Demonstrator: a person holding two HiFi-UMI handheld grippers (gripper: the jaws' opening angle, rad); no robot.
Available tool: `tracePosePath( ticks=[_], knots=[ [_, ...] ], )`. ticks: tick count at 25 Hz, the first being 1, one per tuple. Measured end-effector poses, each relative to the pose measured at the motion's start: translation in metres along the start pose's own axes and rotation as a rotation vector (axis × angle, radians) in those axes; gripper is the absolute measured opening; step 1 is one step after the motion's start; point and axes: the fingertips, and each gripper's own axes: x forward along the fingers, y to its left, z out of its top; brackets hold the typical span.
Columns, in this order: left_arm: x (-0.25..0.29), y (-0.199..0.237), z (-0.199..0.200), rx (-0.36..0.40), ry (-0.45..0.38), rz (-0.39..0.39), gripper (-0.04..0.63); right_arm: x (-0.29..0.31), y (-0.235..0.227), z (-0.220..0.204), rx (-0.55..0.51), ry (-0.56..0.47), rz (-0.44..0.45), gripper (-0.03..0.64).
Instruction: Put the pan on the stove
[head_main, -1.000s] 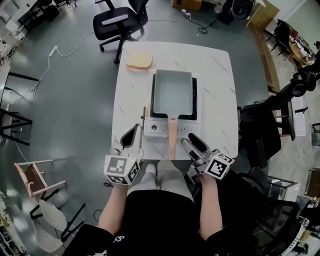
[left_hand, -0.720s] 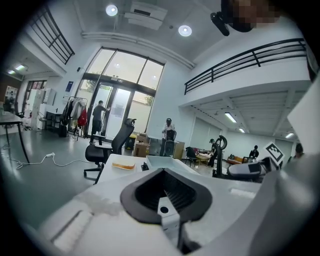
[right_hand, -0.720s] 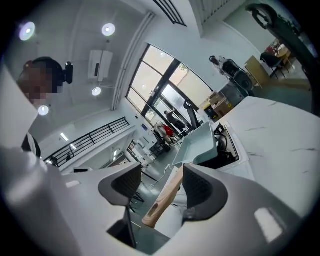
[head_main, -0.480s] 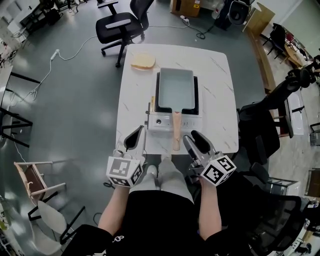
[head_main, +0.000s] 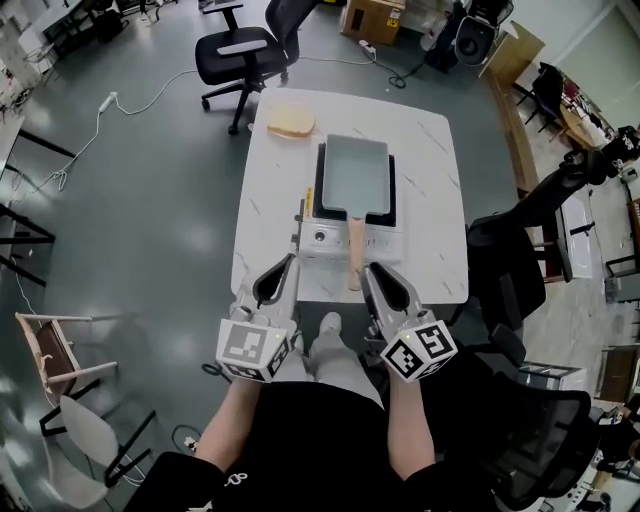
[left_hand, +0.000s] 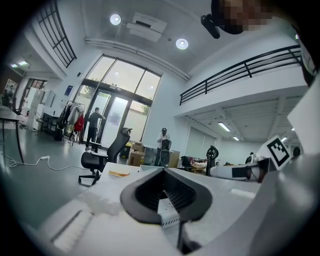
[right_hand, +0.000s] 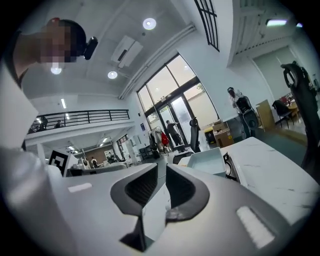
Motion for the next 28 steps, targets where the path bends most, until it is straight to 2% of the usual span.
tracePosePath(
  ticks=[4,12,19,28],
  knots=[
    [-0.001,0.003,0.004,0.011,-0.014,0.02,-0.011,0.0,0.001,0.006,-0.024,-0.014,-0.022,-0.011],
    [0.012,-0.009,0.019,0.048,-0.038,0.054,-0.011,-0.006,-0.013,0.025,-0.087,-0.032,-0.082,-0.012],
    [0.03,-0.033,0.027,0.098,-0.034,0.05,-0.011,-0.006,-0.029,0.034,-0.114,-0.071,-0.15,-0.012],
    [0.047,-0.049,0.035,0.118,-0.041,0.049,-0.011,-0.008,-0.044,0.048,-0.148,-0.062,-0.147,-0.009]
  ],
)
